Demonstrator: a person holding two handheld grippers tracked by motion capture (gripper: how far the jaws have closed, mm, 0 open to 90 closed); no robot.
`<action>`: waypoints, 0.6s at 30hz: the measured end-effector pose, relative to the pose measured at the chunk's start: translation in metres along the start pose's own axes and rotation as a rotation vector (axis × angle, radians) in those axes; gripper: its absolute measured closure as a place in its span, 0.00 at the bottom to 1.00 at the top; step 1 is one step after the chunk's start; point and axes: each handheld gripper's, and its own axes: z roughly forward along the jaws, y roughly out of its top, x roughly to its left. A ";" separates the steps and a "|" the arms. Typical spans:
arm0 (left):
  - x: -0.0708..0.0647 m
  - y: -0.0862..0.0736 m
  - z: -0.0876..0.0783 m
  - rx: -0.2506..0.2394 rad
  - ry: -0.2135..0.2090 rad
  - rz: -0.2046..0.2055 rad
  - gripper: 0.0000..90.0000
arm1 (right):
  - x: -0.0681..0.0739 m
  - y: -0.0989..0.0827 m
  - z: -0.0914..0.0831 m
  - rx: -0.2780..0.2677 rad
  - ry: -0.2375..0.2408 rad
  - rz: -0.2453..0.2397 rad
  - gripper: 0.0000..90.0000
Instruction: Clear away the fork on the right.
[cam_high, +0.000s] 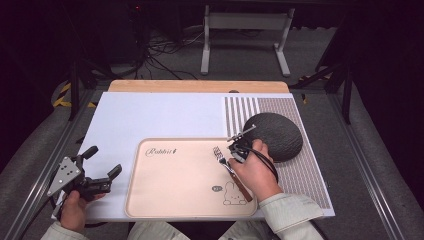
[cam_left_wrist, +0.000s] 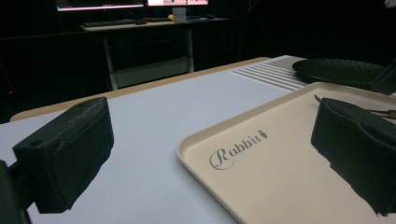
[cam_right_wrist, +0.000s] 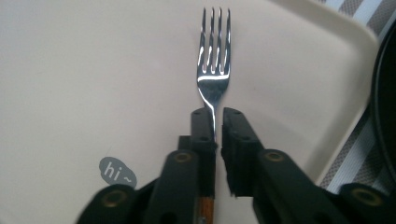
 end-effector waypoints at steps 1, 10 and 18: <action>0.000 0.000 0.000 -0.001 0.002 -0.001 0.00 | 0.000 0.001 -0.002 -0.012 -0.005 -0.022 1.00; 0.000 0.000 0.000 -0.002 0.002 -0.003 0.00 | -0.001 0.018 -0.003 -0.029 0.082 -0.124 1.00; 0.000 0.000 0.000 0.000 0.002 -0.003 0.00 | -0.001 0.033 0.015 -0.021 0.104 -0.195 1.00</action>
